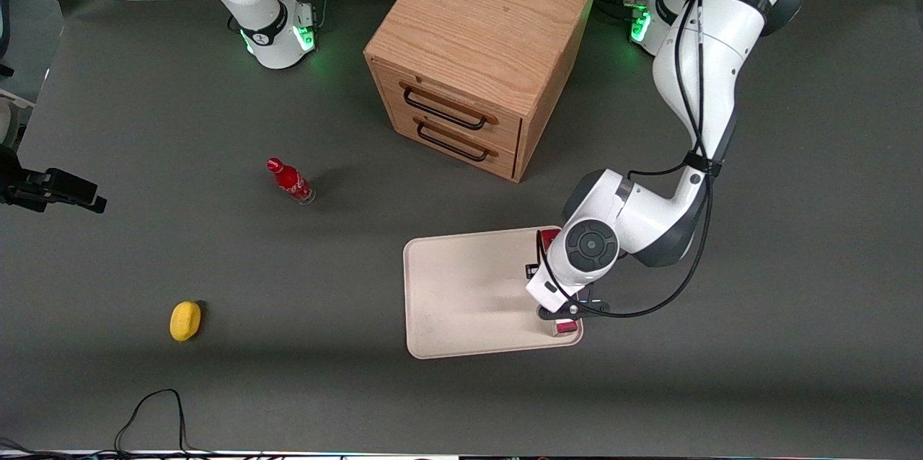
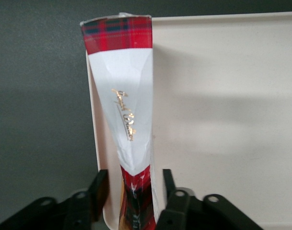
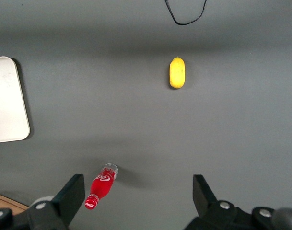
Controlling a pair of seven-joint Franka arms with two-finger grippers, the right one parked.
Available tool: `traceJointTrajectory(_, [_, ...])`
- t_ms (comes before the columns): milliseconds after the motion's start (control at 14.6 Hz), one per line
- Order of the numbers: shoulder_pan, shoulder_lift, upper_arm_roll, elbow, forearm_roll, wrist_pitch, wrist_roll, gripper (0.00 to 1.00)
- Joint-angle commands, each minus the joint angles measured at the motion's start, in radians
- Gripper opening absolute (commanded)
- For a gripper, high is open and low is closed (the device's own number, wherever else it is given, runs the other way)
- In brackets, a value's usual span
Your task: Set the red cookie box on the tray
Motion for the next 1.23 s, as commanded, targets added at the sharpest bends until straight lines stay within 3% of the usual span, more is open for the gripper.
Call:
traceJointTrajectory(0, [0.0, -0.009, 0.001, -0.007, 0.003, 0.009, -0.008, 1.0])
traceJointTrajectory(410, [0.013, -0.031, 0.0, -0.008, 0.003, -0.018, -0.005, 1.0])
traceJointTrajectory(615, [0.034, -0.106, -0.002, -0.028, 0.003, -0.108, 0.009, 1.0])
traceJointTrajectory(820, [0.049, -0.257, -0.003, -0.132, 0.0, -0.193, 0.039, 1.0])
traceJointTrajectory(1161, [0.126, -0.59, 0.052, -0.44, -0.115, -0.199, 0.174, 1.0])
